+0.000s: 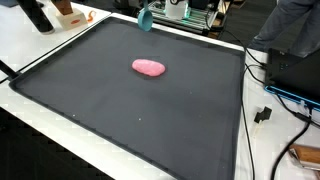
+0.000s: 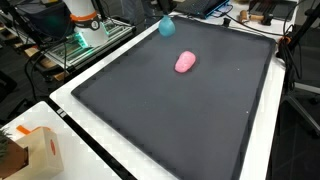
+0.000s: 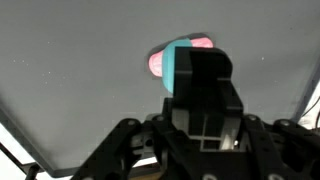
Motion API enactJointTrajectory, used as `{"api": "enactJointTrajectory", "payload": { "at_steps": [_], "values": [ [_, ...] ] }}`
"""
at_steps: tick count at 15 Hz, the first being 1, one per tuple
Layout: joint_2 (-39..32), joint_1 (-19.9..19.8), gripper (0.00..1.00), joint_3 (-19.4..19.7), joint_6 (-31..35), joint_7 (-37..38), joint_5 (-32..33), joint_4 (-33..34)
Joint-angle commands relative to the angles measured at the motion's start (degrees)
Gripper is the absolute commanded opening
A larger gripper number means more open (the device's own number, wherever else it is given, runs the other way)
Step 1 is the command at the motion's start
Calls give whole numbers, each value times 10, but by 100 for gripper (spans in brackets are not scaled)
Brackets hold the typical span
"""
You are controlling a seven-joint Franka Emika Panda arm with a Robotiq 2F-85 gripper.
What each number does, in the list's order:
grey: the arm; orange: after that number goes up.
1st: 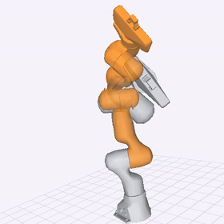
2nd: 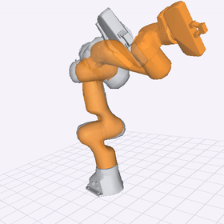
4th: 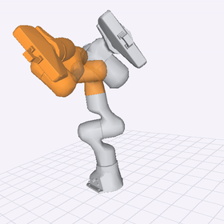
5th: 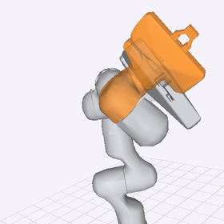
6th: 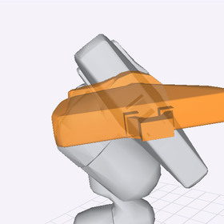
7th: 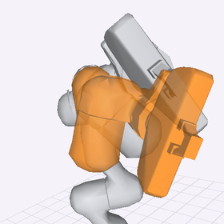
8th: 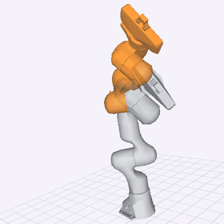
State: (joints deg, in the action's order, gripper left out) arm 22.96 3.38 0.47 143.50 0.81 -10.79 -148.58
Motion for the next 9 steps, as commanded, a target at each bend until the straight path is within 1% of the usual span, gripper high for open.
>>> {"api": "enactJointTrajectory", "payload": {
  "at_steps": [1,2,3,5,6,7,9],
  "values": [
    [-33,85,25,126,-26,-157,-89,44],
    [-44,89,25,150,-35,-204,-124,57],
    [-52,112,25,187,-51,-249,-159,70],
    [-76,126,25,236,-87,-341,-231,95],
    [-96,95,25,225,-113,-387,-275,110],
    [-113,85,25,233,-136,-419,-305,123],
    [-151,48,25,226,-182,-478,-362,146]
  ]
}}
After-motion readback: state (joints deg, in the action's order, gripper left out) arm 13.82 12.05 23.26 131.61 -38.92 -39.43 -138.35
